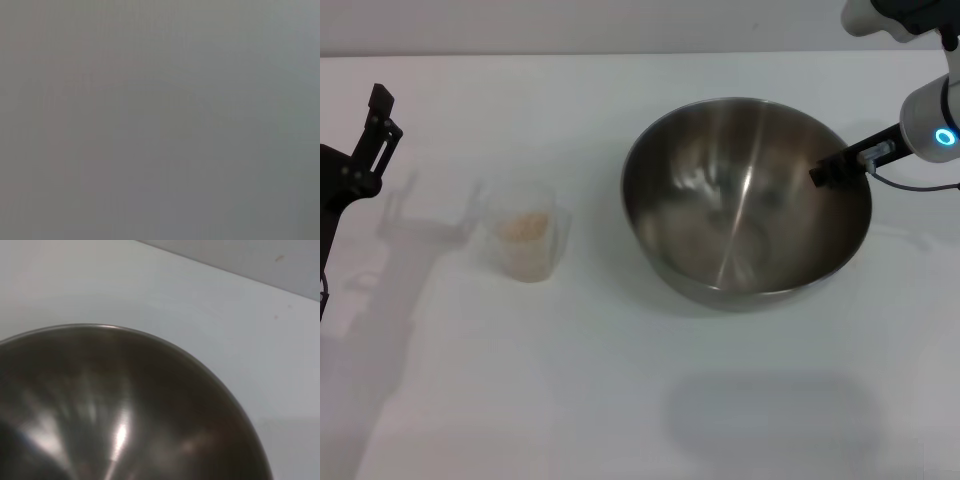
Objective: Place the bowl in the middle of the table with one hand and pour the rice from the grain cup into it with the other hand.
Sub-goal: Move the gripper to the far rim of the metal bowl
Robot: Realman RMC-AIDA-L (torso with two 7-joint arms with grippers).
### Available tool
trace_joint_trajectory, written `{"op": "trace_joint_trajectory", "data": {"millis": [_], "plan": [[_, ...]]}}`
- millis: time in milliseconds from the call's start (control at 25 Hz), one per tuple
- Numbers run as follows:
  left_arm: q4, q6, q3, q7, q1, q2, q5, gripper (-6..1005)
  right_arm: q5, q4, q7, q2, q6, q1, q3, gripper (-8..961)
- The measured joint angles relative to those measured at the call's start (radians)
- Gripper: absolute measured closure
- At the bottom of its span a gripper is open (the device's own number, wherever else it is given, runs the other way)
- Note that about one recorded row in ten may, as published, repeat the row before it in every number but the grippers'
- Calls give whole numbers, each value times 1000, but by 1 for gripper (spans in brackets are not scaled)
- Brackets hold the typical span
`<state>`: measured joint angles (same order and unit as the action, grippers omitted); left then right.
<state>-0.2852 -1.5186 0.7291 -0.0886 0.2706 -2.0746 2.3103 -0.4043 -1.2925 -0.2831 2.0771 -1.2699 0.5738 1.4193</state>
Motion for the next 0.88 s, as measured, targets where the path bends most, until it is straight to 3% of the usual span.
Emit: {"op": "trace_joint_trajectory", "data": {"millis": [320,520,880], "plan": [[0,-6,1,0,3,1,1,158,-36,-37,-13,-3,-8,-13,-34,853],[0,-16,-2,0,2,1,2,158,-36,-108,-21,-2,2,-45,-55,946],[-2,-20,-5,0,6,1,1,163,-88,-236,-47,1,31,-103,-47,951]]}}
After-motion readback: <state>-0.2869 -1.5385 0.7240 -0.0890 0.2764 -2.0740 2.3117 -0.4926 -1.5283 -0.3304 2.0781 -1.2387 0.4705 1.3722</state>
